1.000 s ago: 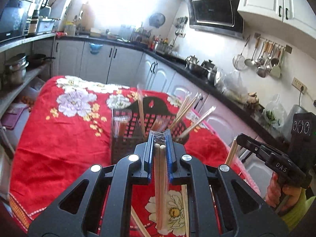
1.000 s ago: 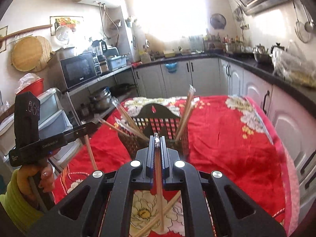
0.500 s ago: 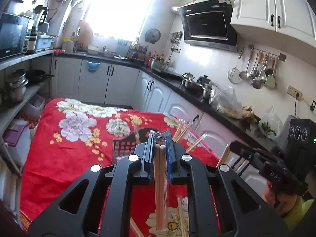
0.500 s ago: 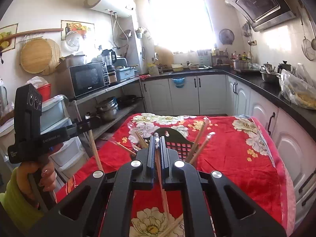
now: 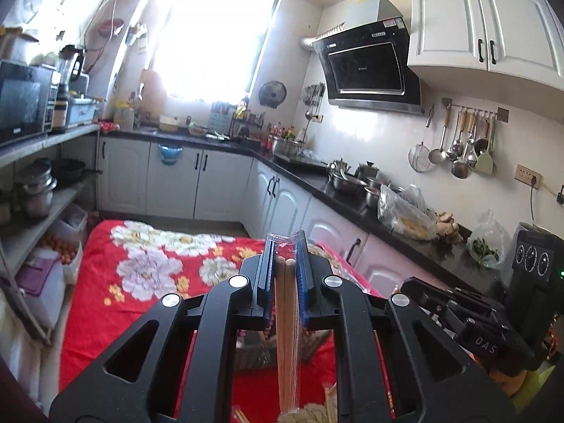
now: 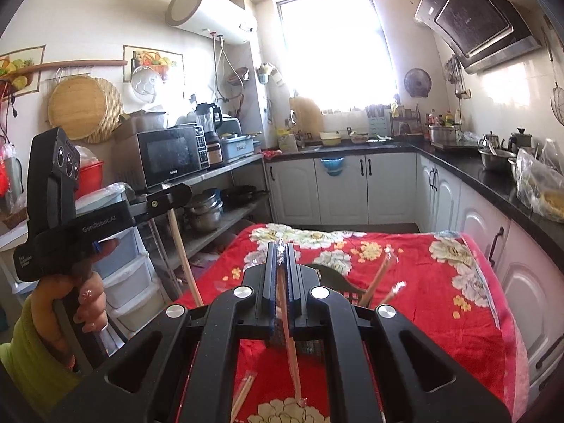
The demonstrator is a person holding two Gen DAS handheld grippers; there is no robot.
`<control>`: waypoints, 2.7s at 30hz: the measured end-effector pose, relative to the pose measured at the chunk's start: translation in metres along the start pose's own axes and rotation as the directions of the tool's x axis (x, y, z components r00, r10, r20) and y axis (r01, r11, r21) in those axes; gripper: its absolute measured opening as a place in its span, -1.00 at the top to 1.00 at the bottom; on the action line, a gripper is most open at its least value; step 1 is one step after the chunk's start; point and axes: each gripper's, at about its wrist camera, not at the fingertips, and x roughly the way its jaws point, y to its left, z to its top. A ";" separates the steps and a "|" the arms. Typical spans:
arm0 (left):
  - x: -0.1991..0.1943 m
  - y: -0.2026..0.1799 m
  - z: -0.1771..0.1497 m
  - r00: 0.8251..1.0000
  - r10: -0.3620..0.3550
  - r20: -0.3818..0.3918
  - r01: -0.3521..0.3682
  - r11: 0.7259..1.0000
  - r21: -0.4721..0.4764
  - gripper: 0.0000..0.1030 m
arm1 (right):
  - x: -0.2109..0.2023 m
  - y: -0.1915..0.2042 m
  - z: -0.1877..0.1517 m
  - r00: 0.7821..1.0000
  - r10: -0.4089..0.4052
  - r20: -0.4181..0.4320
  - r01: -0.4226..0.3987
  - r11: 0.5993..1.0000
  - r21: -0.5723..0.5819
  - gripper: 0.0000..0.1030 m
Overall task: Organize utensils
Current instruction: 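Lift the right tool's pack toward the caddy while the left tool lifts its own, then carry the right tool's pack over the caddy and lower it while the left tool does too, then open the right gripper to drop the pack into the caddy while the left gripper releases its own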
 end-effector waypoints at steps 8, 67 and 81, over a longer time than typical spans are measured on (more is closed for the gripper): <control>0.008 -0.002 0.017 0.999 0.025 0.033 -0.026 0.999 0.019 0.86 | 0.005 0.003 0.021 0.999 0.010 0.034 -0.009 1.000 -0.024 0.91; 0.118 0.059 -0.033 0.986 0.154 0.056 -0.152 0.987 -0.048 0.86 | 0.144 -0.038 0.014 0.997 -0.071 0.003 0.071 0.997 -0.010 0.91; 0.122 0.072 -0.057 0.989 0.151 0.003 -0.150 0.986 -0.077 0.86 | 0.143 -0.058 -0.017 0.995 -0.086 -0.050 0.089 0.995 0.055 0.91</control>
